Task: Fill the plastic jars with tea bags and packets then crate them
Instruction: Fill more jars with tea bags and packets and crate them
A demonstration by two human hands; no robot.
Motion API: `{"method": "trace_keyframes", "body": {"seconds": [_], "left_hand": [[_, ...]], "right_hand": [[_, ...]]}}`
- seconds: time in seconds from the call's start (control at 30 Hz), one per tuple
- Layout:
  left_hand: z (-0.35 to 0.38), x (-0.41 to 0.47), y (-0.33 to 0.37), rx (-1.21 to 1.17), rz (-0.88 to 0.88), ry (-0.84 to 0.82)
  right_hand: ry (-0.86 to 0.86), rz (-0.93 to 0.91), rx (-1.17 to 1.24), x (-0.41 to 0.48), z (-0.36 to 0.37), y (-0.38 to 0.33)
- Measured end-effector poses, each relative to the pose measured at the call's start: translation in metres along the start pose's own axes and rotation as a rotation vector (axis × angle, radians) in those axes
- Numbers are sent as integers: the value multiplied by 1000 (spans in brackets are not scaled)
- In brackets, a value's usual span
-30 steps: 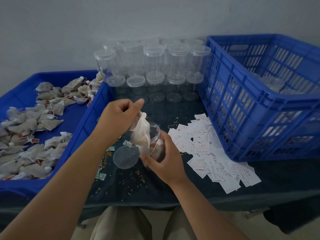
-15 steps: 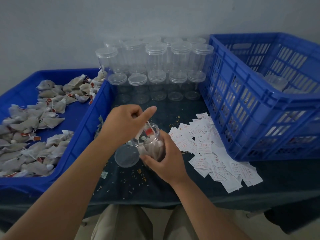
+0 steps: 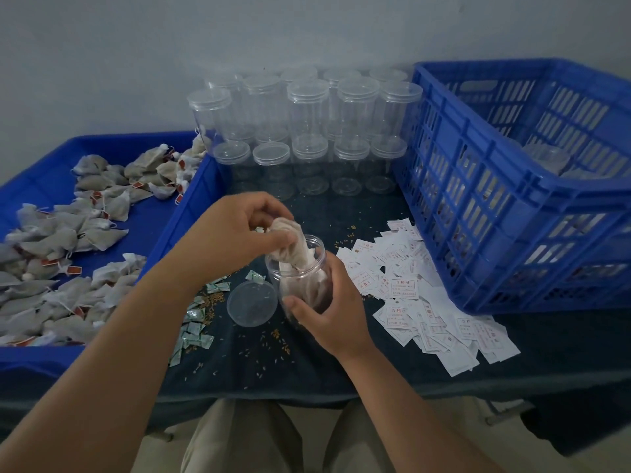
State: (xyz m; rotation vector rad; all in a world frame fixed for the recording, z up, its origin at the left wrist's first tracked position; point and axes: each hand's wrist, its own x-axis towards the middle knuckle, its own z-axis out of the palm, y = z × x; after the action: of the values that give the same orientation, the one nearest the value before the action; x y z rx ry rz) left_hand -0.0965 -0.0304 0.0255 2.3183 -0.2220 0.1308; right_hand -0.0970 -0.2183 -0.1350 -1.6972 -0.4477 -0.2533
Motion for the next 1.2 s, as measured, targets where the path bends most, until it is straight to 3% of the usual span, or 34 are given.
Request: {"method": "trace_keyframes", "body": {"seconds": [0.07,0.13,0.2,0.37,0.47,0.53,0.6,0.7,0.77,0.83,0.93,1.1,1.2], "left_hand": [[7,-2,4,126,-12,-87],[12,-4,7,309,-9,-292],[12,-5,8,388,33,-328],[6,-5,10,271,42,-113],[-27,-11,-7,182,14,211],[-68,-14,-33,222,-118,346],[-110,-19,-70,432,-373,221],[-141,-41,-131,759,-750,-200],[-136,-62,-157,678,-925,-383],[-128,-75,-179,697,-928,-426],[-127,-79,-195,781,-809,-281],[-123,-75,-191,549,-671,39],[-120,-74,-185,293,-653,256]], "right_hand": [[9,3,14,0,0,-1],[2,-23,15,0,1,-2],[-10,-43,18,0,1,-1],[2,-60,17,-1,0,1],[-7,-61,16,-1,0,1],[-14,-61,8,-1,-1,1],[-26,-66,9,-1,0,1],[-49,-58,0,0,0,1],[-54,-55,-34,-1,1,0],[-58,-55,-46,-1,1,-1],[-55,-43,-42,-2,2,1],[-48,-29,-44,-2,1,0],[-41,-24,-48,-2,2,-1]]}}
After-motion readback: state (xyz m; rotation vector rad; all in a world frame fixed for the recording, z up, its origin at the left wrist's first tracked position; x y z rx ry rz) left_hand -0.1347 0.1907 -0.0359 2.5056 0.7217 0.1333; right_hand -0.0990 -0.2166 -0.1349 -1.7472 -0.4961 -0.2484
